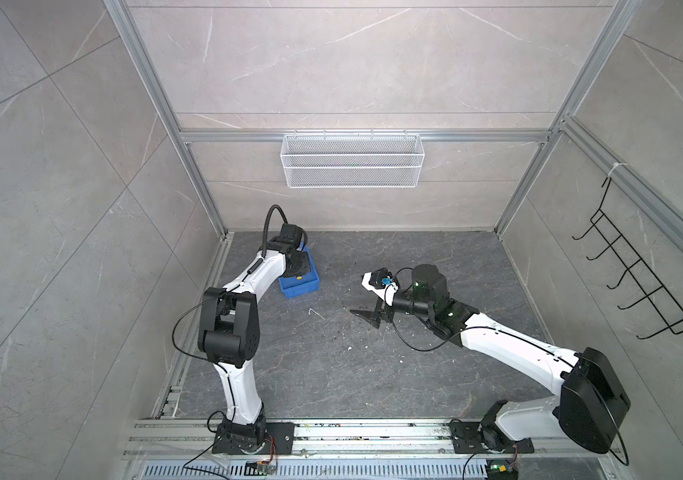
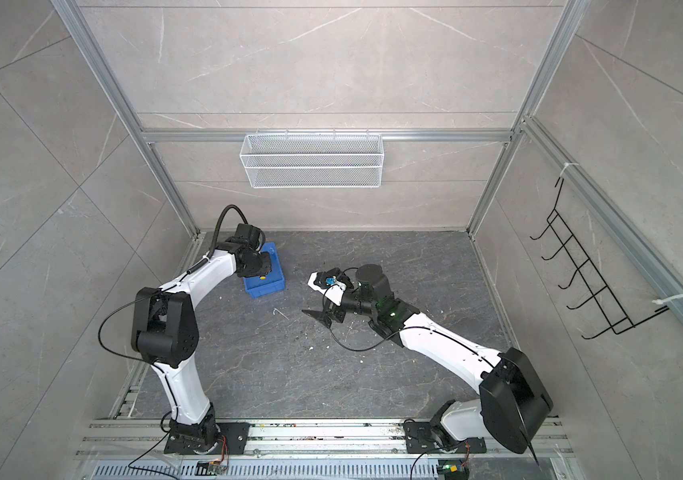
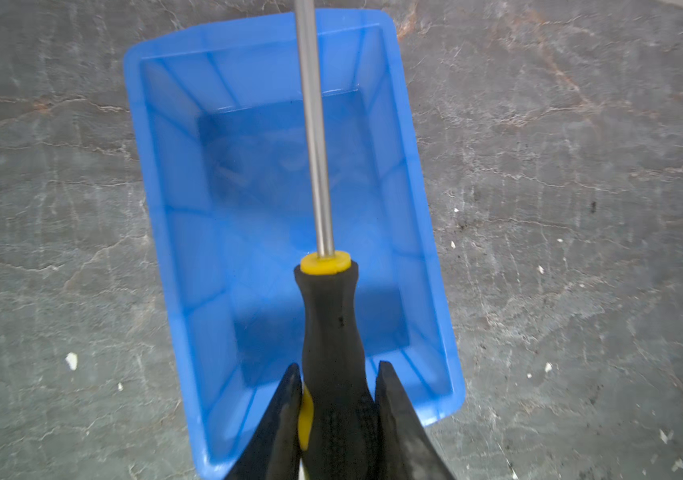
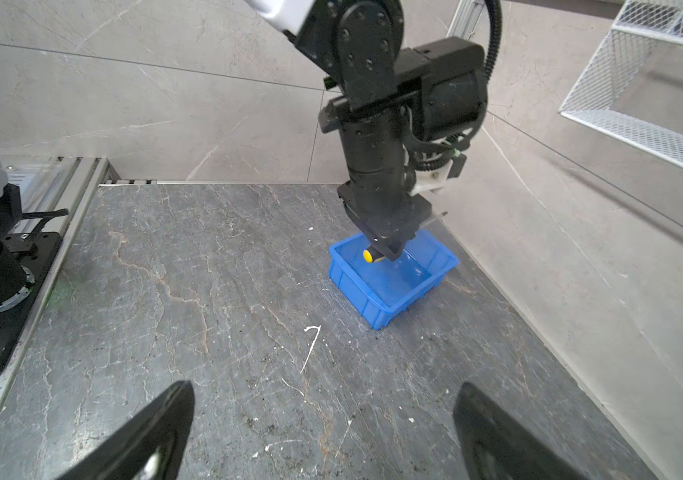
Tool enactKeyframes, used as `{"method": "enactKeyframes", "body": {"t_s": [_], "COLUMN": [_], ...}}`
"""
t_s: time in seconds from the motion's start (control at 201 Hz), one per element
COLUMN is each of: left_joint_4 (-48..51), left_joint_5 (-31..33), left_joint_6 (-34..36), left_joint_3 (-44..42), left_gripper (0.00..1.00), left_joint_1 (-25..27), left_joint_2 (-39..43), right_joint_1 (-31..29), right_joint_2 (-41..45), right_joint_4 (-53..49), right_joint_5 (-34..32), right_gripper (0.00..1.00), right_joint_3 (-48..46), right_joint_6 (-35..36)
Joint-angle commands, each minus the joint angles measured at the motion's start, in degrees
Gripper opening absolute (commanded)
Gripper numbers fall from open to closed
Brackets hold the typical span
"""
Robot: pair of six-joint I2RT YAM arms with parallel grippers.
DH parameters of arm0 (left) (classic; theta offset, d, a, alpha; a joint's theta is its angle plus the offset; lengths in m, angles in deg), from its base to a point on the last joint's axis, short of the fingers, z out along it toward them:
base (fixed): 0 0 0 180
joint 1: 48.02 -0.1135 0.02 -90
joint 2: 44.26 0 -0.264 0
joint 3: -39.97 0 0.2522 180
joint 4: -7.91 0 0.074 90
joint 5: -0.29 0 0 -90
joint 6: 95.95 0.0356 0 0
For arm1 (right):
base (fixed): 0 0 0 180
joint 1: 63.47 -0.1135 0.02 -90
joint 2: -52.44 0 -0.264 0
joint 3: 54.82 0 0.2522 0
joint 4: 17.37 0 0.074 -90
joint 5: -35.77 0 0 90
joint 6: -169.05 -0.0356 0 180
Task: Put the screwdriver in the bin
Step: 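Carry the screwdriver with the left gripper over the blue bin, then open the left gripper to drop the screwdriver into the bin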
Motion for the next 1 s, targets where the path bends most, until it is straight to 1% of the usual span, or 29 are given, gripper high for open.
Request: {"method": "enactKeyframes", "body": {"t_s": [0.0, 0.438, 0.736, 0.836, 1.0], "left_joint_4": [3.0, 3.7, 4.0, 4.2, 4.5], "left_joint_5": [1.5, -0.4, -0.4, 0.2, 0.5], "left_joint_6": [-1.3, -2.8, -3.3, -3.6, -3.1], "left_joint_3": [3.2, 5.7, 6.7, 6.9, 6.9], "left_gripper": [0.0, 0.0, 0.0, 0.12, 0.38], "left_joint_1": [-0.4, -1.9, -2.2, -2.2, -2.1], "left_joint_2": [-1.7, -8.8, -11.0, -11.0, -9.7], "right_joint_1": [-1.0, -2.3, -2.6, -2.6, -2.7], "right_joint_2": [-1.0, 0.2, 0.3, 0.5, 0.7], "right_joint_4": [-1.1, -2.2, -3.6, -3.7, -3.7], "right_joint_5": [-0.6, -2.1, -3.7, -3.7, -4.1], "right_gripper": [0.99, 0.99, 0.99, 0.99, 0.99], "right_joint_3": [1.8, 0.4, 0.6, 0.8, 0.9], "right_joint_6": [1.1, 1.3, 2.2, 2.3, 2.6]}}
